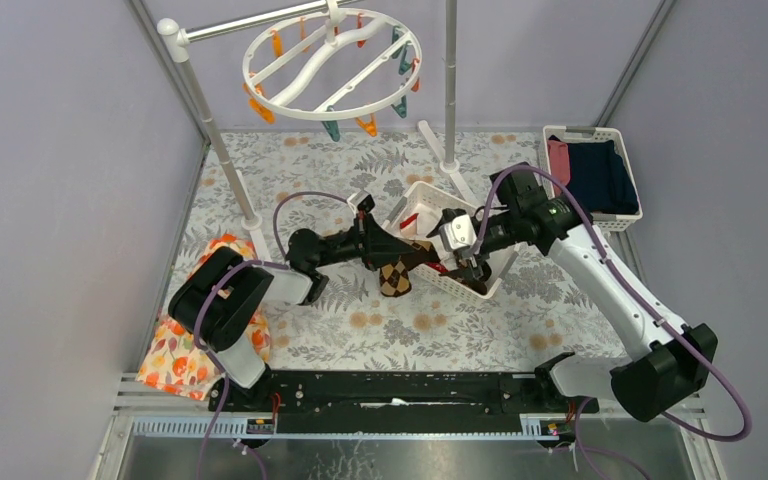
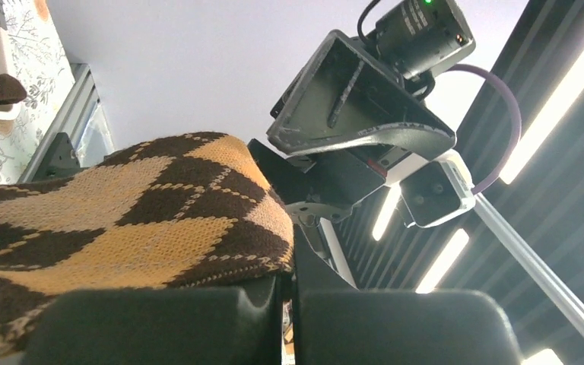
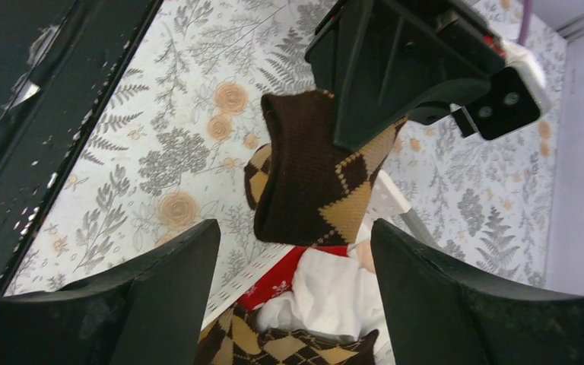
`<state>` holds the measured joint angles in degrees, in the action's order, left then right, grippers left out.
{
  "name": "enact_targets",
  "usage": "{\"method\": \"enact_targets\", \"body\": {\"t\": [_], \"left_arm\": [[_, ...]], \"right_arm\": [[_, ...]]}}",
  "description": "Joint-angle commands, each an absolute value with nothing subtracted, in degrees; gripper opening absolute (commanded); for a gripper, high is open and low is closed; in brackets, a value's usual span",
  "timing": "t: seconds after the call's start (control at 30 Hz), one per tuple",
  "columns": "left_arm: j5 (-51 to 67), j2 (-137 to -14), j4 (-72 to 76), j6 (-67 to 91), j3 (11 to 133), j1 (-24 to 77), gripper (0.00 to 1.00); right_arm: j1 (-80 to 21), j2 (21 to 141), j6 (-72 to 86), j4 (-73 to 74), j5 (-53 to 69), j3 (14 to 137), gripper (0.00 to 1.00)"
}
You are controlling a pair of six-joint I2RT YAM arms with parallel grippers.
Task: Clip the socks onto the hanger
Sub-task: Pick up the sock from the bin.
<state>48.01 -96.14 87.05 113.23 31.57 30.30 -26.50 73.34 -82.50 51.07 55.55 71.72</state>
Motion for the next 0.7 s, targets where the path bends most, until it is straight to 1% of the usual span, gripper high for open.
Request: {"method": "enact_targets", "body": {"t": [0.0, 0.13, 0.2, 0.27, 0.3, 0.4, 0.47, 0.5, 0.53, 0.63, 0.67], "left_arm": [[44.6, -96.6, 92.3, 116.2, 32.3, 30.1, 0.0], [43.0, -96.8, 92.3, 116.6, 31.7, 30.1, 0.0], [42.6, -96.8, 92.3, 116.6, 31.4, 30.1, 0.0], [42.1, -96.7, 92.3, 116.6, 31.0, 30.0, 0.0], [42.0, -96.7, 92.3, 116.6, 30.9, 30.1, 0.0], [42.0, -96.7, 92.3, 116.6, 30.8, 30.0, 0.0], [42.0, -96.6, 92.3, 116.4, 30.6, 30.0, 0.0], [42.1, -96.5, 92.3, 116.1, 30.5, 30.0, 0.01], [42.4, -96.4, 92.3, 115.6, 30.1, 30.0, 0.05], [43.8, -96.1, 92.3, 112.0, 28.7, 29.7, 0.17], [44.7, -95.8, 92.3, 110.3, 28.0, 29.6, 0.23]], "right_arm": [[-28.2, 71.2, -73.4, 41.7, 56.7, 71.2, 0.76], [-29.6, 71.3, -68.3, 37.6, 54.5, 70.3, 0.64], [-30.0, 71.0, -66.3, 36.0, 53.8, 69.9, 0.57], [-30.1, 70.7, -64.8, 35.1, 53.4, 69.8, 0.45], [-30.1, 70.4, -64.0, 34.5, 53.0, 69.7, 0.36], [-30.1, 69.8, -62.6, 33.9, 51.6, 69.7, 0.15], [-30.1, 69.3, -61.2, 33.5, 50.9, 70.1, 0.05], [-30.1, 69.2, -60.0, 33.4, 50.8, 70.5, 0.02], [-30.1, 69.1, -58.6, 33.5, 50.7, 71.1, 0.0], [-30.0, 69.1, -55.0, 35.7, 49.6, 74.1, 0.0], [-30.0, 69.1, -54.2, 37.2, 49.1, 75.1, 0.0]]}}
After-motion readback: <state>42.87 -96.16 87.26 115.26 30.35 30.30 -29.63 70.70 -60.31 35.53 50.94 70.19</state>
